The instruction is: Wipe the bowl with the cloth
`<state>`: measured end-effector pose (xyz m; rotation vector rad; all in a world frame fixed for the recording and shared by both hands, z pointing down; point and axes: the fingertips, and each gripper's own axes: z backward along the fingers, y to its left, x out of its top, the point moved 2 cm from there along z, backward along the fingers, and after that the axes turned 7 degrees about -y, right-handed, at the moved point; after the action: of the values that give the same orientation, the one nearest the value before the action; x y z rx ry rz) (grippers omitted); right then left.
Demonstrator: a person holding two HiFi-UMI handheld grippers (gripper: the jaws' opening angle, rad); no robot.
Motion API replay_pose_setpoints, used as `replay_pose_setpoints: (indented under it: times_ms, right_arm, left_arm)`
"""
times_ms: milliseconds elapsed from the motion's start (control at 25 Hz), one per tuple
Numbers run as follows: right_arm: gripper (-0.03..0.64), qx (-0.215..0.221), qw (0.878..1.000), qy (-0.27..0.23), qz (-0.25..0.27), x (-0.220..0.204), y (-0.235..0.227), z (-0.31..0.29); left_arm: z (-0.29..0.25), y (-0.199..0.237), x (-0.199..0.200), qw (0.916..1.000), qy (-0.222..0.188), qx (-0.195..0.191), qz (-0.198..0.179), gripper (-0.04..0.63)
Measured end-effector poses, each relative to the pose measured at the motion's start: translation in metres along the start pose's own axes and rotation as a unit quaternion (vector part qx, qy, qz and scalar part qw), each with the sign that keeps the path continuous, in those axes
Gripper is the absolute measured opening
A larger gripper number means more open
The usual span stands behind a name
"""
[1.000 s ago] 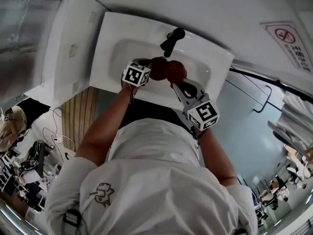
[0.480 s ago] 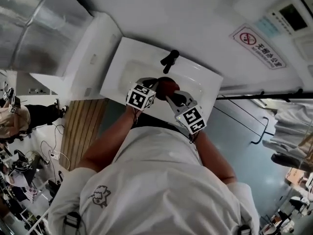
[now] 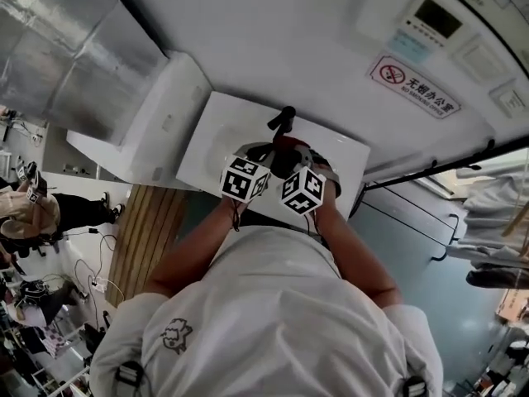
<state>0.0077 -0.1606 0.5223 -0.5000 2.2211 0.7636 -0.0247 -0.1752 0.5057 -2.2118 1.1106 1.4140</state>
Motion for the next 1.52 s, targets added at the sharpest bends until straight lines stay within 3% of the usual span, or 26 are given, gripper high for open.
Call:
replay_pose_setpoints:
  times_ms: [240,440,600,760,1000,1320,1520]
  right_arm:
    - [0.052,0.054,0.998,-0.001,-0.016,0.012,0.006,-0.002]
    - [0.052,0.106,0.993,0.034,0.034,0.005,0.028,-0.001]
    - [0.051,0.088,0.99,0.076,0.085,-0.008,0.026,0.005]
    - [0.051,0.034,0.988,0.107,0.102,-0.017,-0.005,0.016]
    - [0.052,-0.023,0.988,0.088,0.122,-0.001,-0.033,0.014]
    - [0.052,0.043,0.986,0.045,0.154,0.018,0.014,0.002]
    - [0.051,0.082,0.984,0.041,0.155,0.02,0.03,0.011]
  left_arm:
    - [0.004,0.002,0.024,0.9997,-0.02,0.011,-0.01,0.025]
    - [0.002,0.008,0.028,0.9995,-0.026,0.015,-0.013,0.026]
    - [0.003,0.016,0.029,0.9992,-0.022,0.027,-0.018,0.026]
    - [0.005,0.023,0.021,0.9996,-0.01,0.025,-0.001,0.026]
    - [0.006,-0.002,0.026,0.9997,-0.013,-0.016,0.012,0.034]
    - [0.016,-0.003,0.046,0.9984,-0.053,-0.017,0.009,0.037]
    - [0.022,0.017,0.046,0.9976,-0.063,-0.004,0.029,0.032]
